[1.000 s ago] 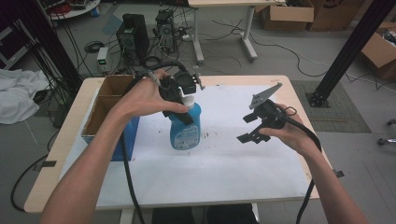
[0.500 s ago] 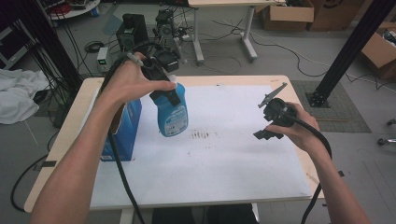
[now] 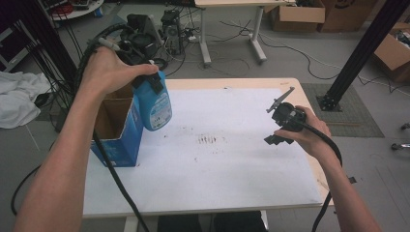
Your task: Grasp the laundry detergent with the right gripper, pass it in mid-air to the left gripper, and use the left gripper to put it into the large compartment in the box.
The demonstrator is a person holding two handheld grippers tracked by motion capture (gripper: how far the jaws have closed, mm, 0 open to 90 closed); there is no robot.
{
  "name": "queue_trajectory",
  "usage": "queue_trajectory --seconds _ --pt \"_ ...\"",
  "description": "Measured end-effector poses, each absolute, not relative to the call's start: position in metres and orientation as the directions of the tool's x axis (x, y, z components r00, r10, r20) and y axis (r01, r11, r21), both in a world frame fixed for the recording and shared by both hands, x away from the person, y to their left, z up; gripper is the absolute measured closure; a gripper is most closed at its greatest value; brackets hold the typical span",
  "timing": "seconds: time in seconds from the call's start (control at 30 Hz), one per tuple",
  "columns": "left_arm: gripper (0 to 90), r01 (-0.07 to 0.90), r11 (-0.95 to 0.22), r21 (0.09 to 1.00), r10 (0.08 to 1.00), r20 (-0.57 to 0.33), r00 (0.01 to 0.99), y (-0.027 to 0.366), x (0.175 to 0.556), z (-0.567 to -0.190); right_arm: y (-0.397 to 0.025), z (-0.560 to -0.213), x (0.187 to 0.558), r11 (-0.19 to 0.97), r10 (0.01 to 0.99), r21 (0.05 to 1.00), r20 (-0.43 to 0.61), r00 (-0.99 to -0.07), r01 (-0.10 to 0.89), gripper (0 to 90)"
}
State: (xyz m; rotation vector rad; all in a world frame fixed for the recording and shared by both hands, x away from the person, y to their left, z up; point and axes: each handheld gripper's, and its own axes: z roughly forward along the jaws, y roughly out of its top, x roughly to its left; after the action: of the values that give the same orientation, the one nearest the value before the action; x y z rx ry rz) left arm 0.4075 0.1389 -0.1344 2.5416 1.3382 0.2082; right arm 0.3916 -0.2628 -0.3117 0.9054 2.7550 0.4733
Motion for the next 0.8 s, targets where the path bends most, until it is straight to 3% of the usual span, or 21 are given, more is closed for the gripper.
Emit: queue_trajectory --seconds 0.4,0.8 --pt "37.9 0.889 -0.318 0.328 0.941 -0.002 0.338 0.190 0.408 -0.108 -0.264 -0.318 0.392 0.761 0.609 0.347 -0.090 -0.788 0.548 17.7" --pt "37.9 0.933 -0.135 0.334 0.990 0.014 0.139 0.231 0.407 -0.113 -0.265 -0.323 0.391 0.762 0.606 0.344 -0.081 -0.792 0.548 17.7"
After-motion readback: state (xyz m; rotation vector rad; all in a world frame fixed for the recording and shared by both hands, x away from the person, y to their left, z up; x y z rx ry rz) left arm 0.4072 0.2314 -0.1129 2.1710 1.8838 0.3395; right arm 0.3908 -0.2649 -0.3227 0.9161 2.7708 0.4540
